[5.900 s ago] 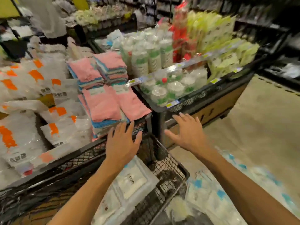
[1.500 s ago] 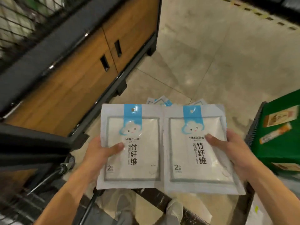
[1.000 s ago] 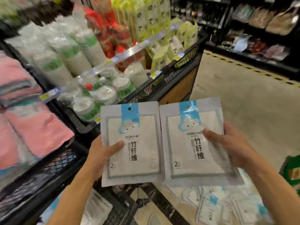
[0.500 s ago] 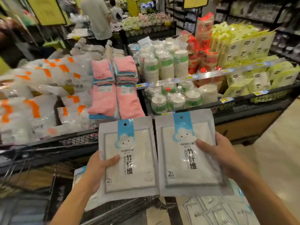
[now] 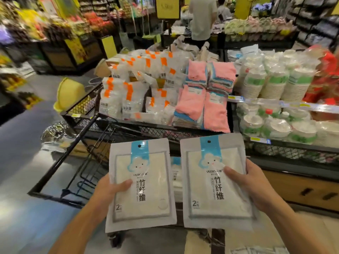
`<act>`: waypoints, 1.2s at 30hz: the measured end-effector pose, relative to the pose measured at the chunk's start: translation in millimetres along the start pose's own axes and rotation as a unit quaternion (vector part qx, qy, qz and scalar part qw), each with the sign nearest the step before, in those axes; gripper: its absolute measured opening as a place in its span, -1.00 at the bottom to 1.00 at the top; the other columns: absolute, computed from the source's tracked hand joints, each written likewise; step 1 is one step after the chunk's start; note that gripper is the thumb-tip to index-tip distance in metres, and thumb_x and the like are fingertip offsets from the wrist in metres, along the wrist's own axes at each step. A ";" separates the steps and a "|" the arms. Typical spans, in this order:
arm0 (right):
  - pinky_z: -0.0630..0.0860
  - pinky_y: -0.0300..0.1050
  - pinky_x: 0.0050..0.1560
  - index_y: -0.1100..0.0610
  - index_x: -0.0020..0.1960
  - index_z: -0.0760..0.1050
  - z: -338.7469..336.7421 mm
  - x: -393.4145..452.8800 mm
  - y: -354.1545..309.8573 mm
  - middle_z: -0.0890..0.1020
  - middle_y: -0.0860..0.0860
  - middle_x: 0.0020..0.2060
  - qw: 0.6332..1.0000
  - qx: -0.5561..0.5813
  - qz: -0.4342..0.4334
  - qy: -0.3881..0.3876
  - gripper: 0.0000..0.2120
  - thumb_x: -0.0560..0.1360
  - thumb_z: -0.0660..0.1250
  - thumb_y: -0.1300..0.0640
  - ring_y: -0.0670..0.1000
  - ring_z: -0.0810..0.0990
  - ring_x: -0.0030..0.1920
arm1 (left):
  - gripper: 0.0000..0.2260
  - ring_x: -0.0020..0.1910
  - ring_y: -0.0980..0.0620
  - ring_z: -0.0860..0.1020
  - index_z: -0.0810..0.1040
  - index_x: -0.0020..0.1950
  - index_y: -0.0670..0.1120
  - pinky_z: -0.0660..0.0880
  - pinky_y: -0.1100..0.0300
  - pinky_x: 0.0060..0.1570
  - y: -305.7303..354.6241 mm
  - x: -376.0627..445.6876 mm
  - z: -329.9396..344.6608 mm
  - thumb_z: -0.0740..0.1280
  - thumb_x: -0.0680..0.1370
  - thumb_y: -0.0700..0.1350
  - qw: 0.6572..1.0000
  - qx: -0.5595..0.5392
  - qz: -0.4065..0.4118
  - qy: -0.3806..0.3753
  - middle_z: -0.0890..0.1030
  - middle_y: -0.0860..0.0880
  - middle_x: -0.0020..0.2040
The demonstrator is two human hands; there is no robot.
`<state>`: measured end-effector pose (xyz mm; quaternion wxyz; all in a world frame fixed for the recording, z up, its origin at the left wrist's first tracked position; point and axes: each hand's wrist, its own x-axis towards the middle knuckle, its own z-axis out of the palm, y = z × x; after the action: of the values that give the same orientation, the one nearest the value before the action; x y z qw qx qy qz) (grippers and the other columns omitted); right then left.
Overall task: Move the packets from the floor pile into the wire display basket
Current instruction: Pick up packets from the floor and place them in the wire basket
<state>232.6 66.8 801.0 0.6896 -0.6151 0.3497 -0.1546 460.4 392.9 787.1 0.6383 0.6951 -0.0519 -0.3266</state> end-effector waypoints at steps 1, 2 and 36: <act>0.66 0.30 0.06 0.13 0.24 0.54 13.1 5.0 2.7 0.76 0.13 -0.01 1.000 -0.002 0.004 -0.004 -0.67 0.51 0.50 0.19 0.21 0.76 -0.04 | -0.37 0.07 -0.27 0.70 0.57 0.28 -0.19 0.59 -0.30 0.12 -1.5 2.7 -11.6 0.67 0.28 -0.08 1.000 0.004 0.001 -0.001 0.71 -0.22 0.11; 0.66 0.30 0.06 0.13 0.25 0.53 26.1 9.6 5.7 0.76 0.13 -0.01 1.000 -0.005 0.008 -0.007 -0.65 0.50 0.51 0.18 0.21 0.76 -0.04 | -0.35 0.07 -0.25 0.71 0.56 0.29 -0.18 0.60 -0.28 0.12 -2.5 5.6 -22.5 0.67 0.26 -0.04 1.000 0.011 -0.002 0.000 0.72 -0.21 0.10; 0.69 0.28 0.00 0.11 0.23 0.53 153.2 286.8 102.0 0.75 0.11 0.02 0.987 -0.054 0.151 -0.004 -0.71 0.54 0.46 0.21 0.13 0.77 -0.05 | -0.67 0.01 -0.12 0.73 0.54 0.26 -0.11 0.66 -0.19 0.00 -53.1 289.5 -84.0 0.48 0.52 -0.24 0.981 0.084 -0.167 0.050 0.74 -0.08 0.05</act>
<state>516.4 15.6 619.6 0.6720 -0.5926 0.4434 -0.0273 712.0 332.6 623.5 0.5156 0.7608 0.0693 -0.3880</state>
